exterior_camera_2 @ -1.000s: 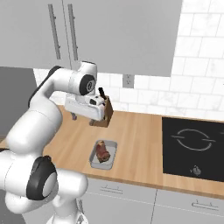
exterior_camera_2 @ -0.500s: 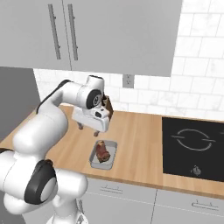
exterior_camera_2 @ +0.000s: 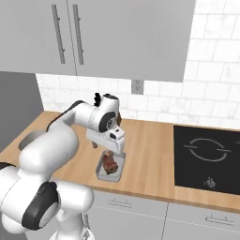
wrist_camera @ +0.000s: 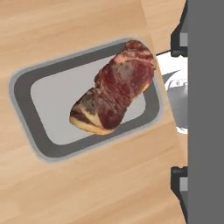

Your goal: Take the meat container that has the steak and place it on the second highest rack of the freezer. Then take the vegetable container that has the avocado and lemon wedge and place it on the highest rack of the freezer.

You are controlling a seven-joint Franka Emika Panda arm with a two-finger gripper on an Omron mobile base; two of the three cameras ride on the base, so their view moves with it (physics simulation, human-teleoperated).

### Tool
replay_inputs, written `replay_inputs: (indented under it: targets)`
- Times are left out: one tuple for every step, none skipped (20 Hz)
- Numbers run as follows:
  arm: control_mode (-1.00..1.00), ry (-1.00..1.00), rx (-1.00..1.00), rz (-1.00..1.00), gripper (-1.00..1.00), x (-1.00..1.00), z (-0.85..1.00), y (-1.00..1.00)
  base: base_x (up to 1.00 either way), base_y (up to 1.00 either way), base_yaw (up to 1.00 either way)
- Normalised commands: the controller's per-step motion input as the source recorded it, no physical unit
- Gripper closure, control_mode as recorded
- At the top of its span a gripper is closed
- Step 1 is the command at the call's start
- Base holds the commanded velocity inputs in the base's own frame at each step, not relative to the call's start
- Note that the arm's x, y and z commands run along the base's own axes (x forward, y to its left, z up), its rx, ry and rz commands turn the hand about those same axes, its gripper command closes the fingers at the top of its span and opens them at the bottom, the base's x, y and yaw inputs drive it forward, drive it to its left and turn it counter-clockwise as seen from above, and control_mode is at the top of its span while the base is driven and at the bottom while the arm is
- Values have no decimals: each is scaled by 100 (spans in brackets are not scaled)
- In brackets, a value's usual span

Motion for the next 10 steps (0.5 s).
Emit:
replay_inputs:
  targets:
    - [-100, 0, 0, 0, -100, 19, -36, -55, 0, 0, 0]
    - [-100, 0, 0, 0, -100, 20, -27, -57, 0, 0, 0]
    - [-100, 0, 0, 0, -100, 21, -15, -60, 0, 0, 0]
    - [-100, 0, -3, 0, -100, 4, -15, -50, 0, 0, 0]
    - [-100, 2, -5, 0, -100, 0, -19, -50, 0, 0, 0]
    - [-100, 5, -6, 0, -100, -3, -19, -41, 0, 0, 0]
    - [-100, 7, -7, 1, -100, -7, -22, -31, 0, 0, 0]
    - [-100, 9, -6, 2, -100, -6, -25, -28, 0, 0, 0]
    - [-100, 8, -3, 2, -100, -5, -23, -26, 0, 0, 0]
    - [-100, 7, -2, 1, -100, -1, -19, -21, 0, 0, 0]
